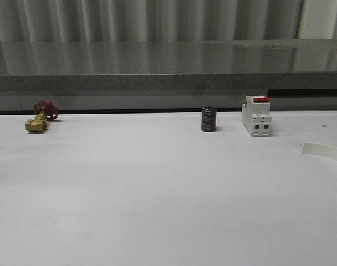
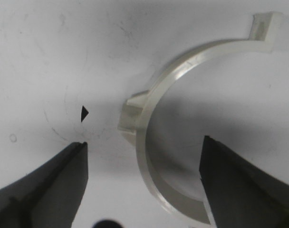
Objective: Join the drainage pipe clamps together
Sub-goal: 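Grasp the white clamp half at its middle tab with the left gripper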
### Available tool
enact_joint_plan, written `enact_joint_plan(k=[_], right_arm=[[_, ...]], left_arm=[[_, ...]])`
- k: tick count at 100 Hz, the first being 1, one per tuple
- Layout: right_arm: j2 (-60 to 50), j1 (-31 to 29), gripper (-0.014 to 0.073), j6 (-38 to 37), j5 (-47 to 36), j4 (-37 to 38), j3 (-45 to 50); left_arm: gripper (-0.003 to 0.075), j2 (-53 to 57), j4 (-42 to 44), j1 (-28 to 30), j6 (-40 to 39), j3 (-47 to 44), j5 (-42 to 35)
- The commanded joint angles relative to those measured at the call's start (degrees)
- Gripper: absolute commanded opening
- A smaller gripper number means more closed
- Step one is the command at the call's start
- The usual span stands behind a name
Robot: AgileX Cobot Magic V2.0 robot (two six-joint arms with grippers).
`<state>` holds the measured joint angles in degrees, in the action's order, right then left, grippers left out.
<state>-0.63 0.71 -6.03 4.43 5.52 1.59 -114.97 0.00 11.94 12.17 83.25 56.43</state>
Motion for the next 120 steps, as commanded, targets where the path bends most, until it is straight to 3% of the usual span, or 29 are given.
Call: enact_joint_plan(k=[1,68,75,101,120], right_arm=[[-1.0,0.16,-0.0066,0.18,-4.87,0.43,-0.96],[-1.0,0.16,-0.0066,0.18,-4.87,0.43,-0.96],[-1.0,0.16,-0.0066,0.18,-4.87,0.43,-0.96],[-1.0,0.16,-0.0066,0.18,-4.87,0.43,-0.96],[-1.0,0.16,-0.0066,0.18,-4.87,0.43,-0.96]], left_arm=[[0.0491,1.29,-0.79,0.1,0.23,2.77,-0.46],[0.0486,-3.16,-1.06,0.1,0.23,3.9,-4.84],[0.0435,-3.16,-1.06,0.1,0.23,3.9,-4.84],[0.0097,-2.94,-1.06,0.1,0.23,3.9,-5.06],[-0.0008,-1.5,-1.06,0.1,0.23,3.9,-5.33]])
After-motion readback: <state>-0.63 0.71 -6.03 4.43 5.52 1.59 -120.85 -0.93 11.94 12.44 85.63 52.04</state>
